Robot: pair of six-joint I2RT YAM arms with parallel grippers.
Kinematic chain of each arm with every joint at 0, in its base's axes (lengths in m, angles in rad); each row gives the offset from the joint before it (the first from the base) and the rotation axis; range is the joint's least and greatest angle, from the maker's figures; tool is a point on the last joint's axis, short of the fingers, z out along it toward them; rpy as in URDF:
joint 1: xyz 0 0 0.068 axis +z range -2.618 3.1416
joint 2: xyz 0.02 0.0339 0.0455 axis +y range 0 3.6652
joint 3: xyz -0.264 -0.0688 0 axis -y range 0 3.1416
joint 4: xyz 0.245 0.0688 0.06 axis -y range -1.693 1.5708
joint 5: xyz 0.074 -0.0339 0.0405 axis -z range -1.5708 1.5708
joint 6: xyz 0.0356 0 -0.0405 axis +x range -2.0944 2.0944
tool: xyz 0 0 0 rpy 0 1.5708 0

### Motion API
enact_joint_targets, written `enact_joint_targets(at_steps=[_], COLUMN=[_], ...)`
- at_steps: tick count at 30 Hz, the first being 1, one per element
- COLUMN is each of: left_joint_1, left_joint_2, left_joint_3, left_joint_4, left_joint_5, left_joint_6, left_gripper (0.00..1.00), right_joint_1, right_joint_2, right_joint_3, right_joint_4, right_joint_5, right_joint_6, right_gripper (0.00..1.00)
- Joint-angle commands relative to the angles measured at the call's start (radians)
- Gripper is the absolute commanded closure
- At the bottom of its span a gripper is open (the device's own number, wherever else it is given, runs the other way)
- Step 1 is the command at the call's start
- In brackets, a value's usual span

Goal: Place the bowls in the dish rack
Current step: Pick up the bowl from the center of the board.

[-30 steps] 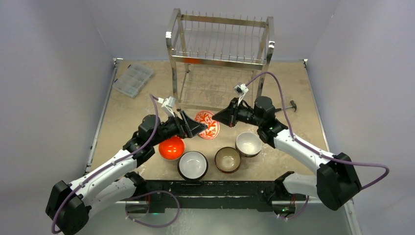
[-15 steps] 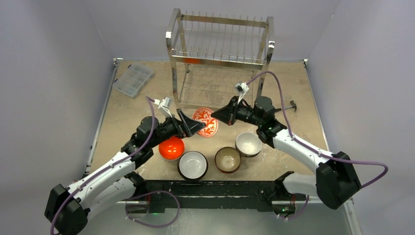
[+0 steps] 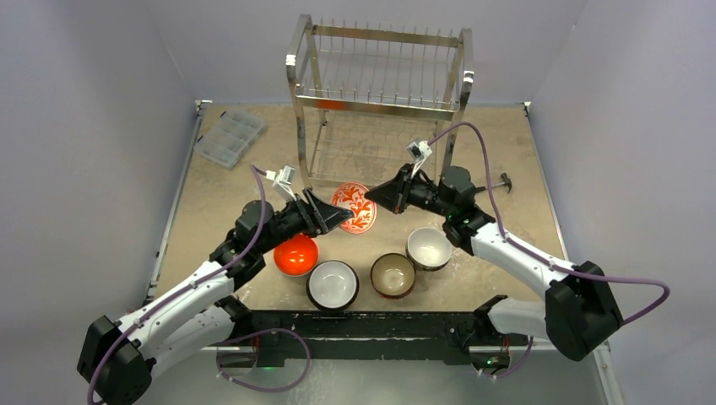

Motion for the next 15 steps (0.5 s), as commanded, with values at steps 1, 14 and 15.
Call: enact_joint_targets(at_steps=[1,14,15], left_joint_1=[-0.004,-0.004,-0.004], left_joint_2=[0.005,0.036,0.035], left_joint_3=[0.0,0.017,0.019], left_joint_4=[0.018,-0.042,-0.056], left_joint_5=[0.0,-0.077,-0.089], left_joint_6=[-0.009,-0.019,-0.017], left_gripper=[1.0,1.0,1.0], right_joint_1=[0.0,-0.041,-0.058], right_joint_2=[-0.036,-0.075,-0.093], right_joint_3=[0.006,0.0,-0.006], right_joint_4=[0.076,-0.114,-0.142], right_joint_5=[0.031,0.096,0.116], right_joint_6=[0.03,-0.059,-0.071], right_gripper=[0.92,0.15,0.13])
